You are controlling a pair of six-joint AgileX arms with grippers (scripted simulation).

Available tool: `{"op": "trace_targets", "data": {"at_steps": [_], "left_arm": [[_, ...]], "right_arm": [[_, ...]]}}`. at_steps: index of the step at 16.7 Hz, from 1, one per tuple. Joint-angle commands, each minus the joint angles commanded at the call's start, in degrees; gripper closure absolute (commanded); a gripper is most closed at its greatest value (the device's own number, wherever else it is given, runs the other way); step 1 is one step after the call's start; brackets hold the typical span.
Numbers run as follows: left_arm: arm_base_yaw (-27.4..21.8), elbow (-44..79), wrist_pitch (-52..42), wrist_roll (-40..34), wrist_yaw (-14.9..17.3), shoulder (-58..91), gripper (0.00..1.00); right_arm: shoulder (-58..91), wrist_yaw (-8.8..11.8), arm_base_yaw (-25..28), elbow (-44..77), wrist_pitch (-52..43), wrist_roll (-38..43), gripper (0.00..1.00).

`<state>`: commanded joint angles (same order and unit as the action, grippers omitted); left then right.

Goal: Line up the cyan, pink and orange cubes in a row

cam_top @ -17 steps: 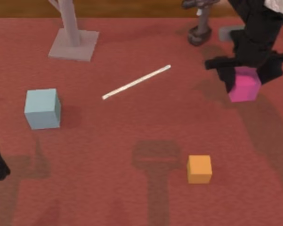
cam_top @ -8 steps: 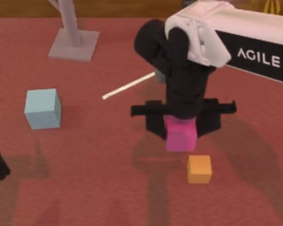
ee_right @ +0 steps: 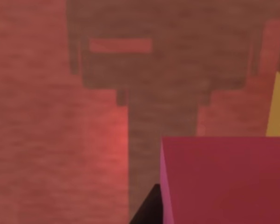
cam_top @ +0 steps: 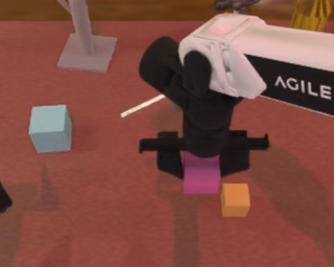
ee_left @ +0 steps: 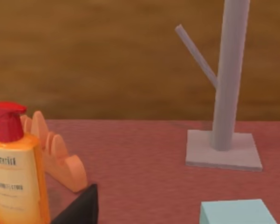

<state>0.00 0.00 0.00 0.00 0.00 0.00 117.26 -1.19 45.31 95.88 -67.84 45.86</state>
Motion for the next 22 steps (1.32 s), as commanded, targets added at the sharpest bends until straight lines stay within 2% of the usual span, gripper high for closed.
{"op": "trace_targets", "data": {"at_steps": [3,9,14,22], "left_arm": [[0.0,0.0,0.0,0.0,0.0,0.0,0.0],[0.0,0.0,0.0,0.0,0.0,0.0,0.0],[0.0,0.0,0.0,0.0,0.0,0.0,0.0],[0.0,0.0,0.0,0.0,0.0,0.0,0.0]], "right_arm": [[0.5,0.1,0.1,-1.7,2.3,0.0,1.0],[3.5,-0.1,0.3,-9.6,13.3,0.1,1.0],[3.8,-0.1,0.3,-10.4,14.4,0.1,1.0],[3.8,-0.1,0.3,-10.4,14.4,0.1,0.4]]}}
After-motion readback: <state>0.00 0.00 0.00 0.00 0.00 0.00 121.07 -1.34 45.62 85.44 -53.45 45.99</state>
